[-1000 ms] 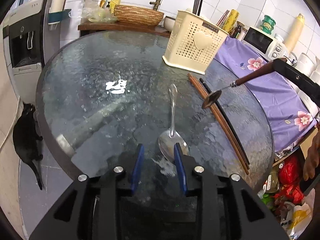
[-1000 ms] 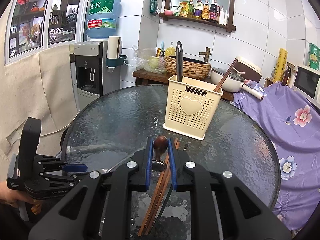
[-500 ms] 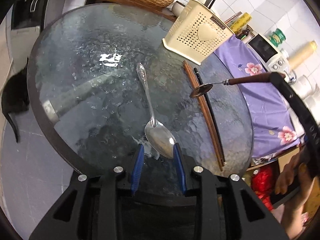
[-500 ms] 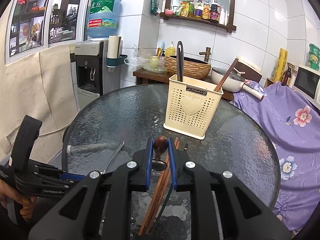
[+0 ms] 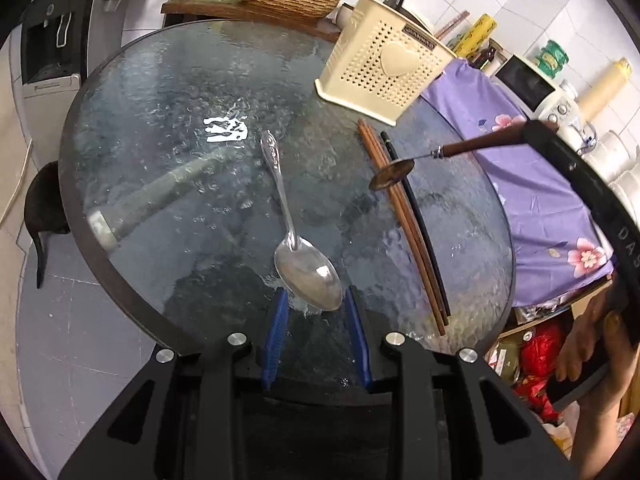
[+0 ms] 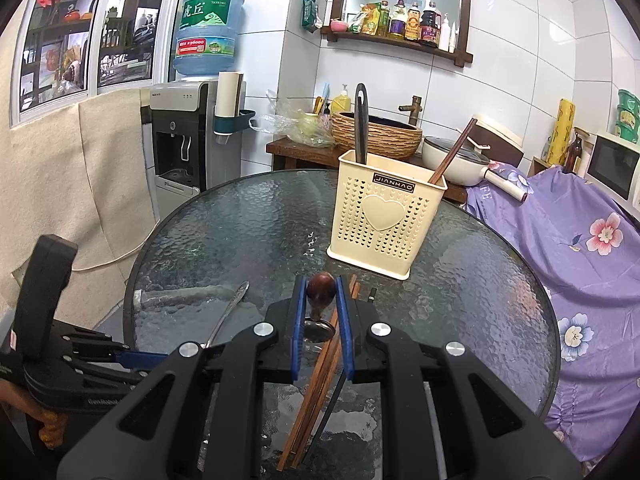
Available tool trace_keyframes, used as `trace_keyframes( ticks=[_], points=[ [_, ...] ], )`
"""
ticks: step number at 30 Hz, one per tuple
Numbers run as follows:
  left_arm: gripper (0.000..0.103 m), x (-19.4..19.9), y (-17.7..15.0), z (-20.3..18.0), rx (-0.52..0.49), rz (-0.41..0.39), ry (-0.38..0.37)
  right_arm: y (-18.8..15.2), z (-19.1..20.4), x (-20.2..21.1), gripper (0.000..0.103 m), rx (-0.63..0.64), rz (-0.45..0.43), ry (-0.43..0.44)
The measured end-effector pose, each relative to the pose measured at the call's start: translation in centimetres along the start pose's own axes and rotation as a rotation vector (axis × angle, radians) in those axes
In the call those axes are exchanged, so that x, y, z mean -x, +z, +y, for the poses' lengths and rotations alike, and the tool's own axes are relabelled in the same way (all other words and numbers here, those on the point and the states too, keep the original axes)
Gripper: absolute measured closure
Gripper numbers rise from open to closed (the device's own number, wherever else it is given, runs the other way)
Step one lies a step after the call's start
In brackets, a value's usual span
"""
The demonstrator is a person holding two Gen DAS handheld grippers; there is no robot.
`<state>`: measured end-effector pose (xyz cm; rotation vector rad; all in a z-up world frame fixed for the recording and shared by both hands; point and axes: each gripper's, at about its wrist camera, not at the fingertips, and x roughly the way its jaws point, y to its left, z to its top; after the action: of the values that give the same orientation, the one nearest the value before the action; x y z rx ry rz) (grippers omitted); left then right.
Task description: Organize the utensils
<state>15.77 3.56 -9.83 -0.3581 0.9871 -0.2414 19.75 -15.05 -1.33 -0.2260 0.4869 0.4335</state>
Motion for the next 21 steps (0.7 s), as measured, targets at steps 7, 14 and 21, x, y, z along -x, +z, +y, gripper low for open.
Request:
trace_keyframes(
  ticks=[7,14,21],
  points=[
    [0.078,-0.9,-0.1,0.5,0.03,0.03,-0.009,-0.1,0.1,0.1,0.087,0.001,-0.002,-0.001],
    [0.086,-0.7,0.5,1.2,0.045,0.013,0.007,0.0,0.2,0.2,0.087,0.0,-0.002,0.001],
    [0.092,-0.1,1.1,2.4,0.066,-0.022,0.051,0.0,0.3,0.3,0.087,0.003,-0.004,0.002]
  ],
)
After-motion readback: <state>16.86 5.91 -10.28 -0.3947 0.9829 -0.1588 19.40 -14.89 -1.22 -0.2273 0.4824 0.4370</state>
